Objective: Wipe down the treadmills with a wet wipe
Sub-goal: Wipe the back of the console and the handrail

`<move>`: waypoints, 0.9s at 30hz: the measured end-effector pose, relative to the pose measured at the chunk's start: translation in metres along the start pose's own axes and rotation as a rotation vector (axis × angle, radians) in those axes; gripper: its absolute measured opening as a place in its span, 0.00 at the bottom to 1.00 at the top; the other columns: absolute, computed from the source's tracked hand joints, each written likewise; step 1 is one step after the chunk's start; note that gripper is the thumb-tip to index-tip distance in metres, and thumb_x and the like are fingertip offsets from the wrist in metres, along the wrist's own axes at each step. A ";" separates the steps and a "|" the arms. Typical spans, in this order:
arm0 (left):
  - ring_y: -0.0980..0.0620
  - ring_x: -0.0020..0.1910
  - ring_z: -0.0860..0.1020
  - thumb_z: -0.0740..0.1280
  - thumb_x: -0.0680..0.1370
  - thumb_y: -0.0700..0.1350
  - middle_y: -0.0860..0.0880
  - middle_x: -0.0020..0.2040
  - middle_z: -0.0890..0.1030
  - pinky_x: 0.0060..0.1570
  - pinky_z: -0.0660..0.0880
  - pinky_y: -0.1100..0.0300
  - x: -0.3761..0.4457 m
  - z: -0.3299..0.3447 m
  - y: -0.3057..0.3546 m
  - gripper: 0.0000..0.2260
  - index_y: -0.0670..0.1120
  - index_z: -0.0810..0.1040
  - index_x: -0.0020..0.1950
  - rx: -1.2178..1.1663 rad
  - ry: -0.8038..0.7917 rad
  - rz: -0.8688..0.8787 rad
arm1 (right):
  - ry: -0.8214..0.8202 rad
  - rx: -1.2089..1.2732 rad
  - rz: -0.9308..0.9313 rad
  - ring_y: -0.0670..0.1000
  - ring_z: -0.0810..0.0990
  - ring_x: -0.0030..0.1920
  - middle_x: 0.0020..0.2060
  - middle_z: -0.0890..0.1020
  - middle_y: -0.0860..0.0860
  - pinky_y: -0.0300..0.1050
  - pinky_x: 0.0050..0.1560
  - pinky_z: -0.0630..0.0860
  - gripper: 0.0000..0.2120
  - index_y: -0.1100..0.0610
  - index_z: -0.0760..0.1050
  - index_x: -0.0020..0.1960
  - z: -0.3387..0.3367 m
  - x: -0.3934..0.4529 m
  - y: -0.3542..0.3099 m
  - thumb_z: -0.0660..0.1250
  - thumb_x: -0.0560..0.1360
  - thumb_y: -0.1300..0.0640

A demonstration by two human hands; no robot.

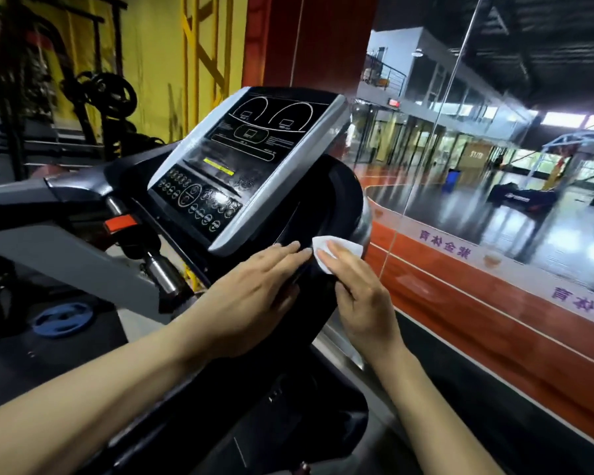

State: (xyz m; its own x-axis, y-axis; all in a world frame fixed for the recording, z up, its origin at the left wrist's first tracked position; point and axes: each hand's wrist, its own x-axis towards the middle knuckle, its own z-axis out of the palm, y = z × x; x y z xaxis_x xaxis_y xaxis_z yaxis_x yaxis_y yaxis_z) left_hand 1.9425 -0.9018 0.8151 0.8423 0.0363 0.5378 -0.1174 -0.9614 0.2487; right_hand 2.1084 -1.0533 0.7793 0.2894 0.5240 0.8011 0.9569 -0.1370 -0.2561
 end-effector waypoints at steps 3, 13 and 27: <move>0.51 0.79 0.61 0.53 0.82 0.53 0.46 0.80 0.66 0.76 0.45 0.71 0.022 0.012 0.010 0.27 0.47 0.65 0.80 0.135 0.002 0.036 | 0.056 0.066 -0.025 0.48 0.69 0.74 0.72 0.73 0.52 0.45 0.74 0.67 0.21 0.57 0.74 0.72 0.002 0.010 0.033 0.63 0.81 0.68; 0.48 0.79 0.64 0.57 0.82 0.51 0.45 0.81 0.62 0.76 0.62 0.55 0.077 0.064 0.045 0.27 0.45 0.63 0.80 0.424 0.028 -0.111 | 0.113 0.216 -0.146 0.51 0.70 0.74 0.72 0.73 0.52 0.55 0.70 0.72 0.21 0.59 0.74 0.71 -0.002 0.046 0.113 0.67 0.79 0.63; 0.42 0.76 0.68 0.57 0.78 0.53 0.42 0.79 0.65 0.70 0.72 0.46 0.123 0.097 0.064 0.28 0.45 0.70 0.77 0.730 0.074 -0.259 | 0.197 0.409 -0.046 0.44 0.73 0.71 0.69 0.76 0.45 0.43 0.69 0.72 0.28 0.55 0.77 0.69 0.005 0.069 0.160 0.60 0.75 0.77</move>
State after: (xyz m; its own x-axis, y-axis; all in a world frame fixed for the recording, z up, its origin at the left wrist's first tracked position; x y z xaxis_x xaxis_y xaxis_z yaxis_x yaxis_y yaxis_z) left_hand 2.0899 -0.9853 0.8191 0.7552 0.2778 0.5937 0.4765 -0.8547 -0.2061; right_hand 2.2810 -1.0350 0.7906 0.2842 0.3462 0.8941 0.8918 0.2469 -0.3791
